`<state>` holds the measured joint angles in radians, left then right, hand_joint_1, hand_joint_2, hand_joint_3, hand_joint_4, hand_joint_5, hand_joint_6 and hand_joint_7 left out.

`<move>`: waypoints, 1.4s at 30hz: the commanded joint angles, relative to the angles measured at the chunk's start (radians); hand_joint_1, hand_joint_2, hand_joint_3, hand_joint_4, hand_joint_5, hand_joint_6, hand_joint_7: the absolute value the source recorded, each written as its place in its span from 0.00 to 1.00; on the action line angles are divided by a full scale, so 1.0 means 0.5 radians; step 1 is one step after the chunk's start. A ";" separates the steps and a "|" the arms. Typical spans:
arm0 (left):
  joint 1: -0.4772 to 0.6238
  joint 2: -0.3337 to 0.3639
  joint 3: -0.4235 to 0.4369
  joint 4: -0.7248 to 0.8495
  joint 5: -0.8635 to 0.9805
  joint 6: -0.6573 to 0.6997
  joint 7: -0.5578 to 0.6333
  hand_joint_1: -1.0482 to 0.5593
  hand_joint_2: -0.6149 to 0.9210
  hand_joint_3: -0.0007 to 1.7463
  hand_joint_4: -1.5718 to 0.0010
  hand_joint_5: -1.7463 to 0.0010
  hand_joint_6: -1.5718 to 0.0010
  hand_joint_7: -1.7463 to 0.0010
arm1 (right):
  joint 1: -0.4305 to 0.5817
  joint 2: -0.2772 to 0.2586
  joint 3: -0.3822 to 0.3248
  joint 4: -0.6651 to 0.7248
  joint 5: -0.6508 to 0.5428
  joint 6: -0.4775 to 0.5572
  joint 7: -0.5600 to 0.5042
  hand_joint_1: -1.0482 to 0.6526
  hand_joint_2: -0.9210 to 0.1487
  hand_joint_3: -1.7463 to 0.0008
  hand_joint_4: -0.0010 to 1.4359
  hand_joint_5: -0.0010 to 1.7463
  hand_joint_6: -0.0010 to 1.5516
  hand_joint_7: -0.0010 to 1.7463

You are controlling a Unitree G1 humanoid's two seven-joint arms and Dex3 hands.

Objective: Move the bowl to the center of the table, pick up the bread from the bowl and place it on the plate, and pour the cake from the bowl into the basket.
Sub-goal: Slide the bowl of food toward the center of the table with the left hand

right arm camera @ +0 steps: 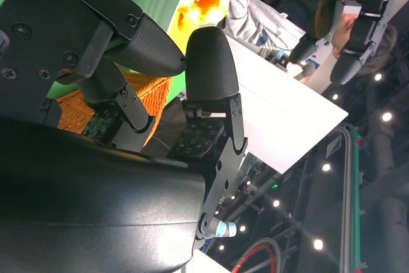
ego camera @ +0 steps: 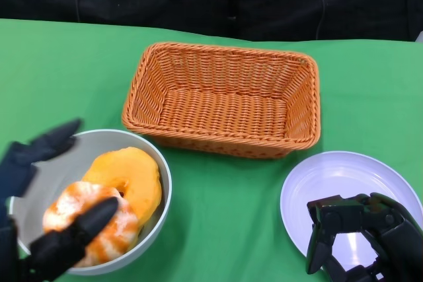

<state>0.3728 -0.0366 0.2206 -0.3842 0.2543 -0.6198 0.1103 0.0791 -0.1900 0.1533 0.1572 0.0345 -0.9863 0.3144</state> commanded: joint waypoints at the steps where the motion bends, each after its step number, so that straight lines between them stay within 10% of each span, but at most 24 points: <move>1: -0.011 0.066 0.095 -0.020 0.081 0.064 0.042 0.24 1.00 0.22 0.92 0.50 0.85 0.74 | 0.005 -0.027 -0.030 0.003 0.006 -0.009 -0.006 0.55 0.74 0.00 0.76 0.91 0.67 0.77; 21: -0.049 0.149 0.254 0.127 0.045 0.617 0.077 0.23 1.00 0.28 1.00 0.79 0.98 0.83 | 0.011 -0.028 -0.021 -0.007 0.007 0.009 -0.001 0.54 0.74 0.00 0.76 0.91 0.67 0.76; 42: -0.094 0.271 0.273 0.274 -0.760 1.212 -0.301 0.31 1.00 0.26 1.00 0.83 0.93 0.96 | 0.010 -0.025 -0.032 -0.002 -0.011 -0.003 -0.010 0.54 0.75 0.00 0.77 0.90 0.68 0.76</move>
<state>0.3328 0.0803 0.3442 -0.2475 -0.0972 -0.0380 -0.0233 0.0806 -0.1900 0.1499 0.1564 0.0214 -0.9856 0.3138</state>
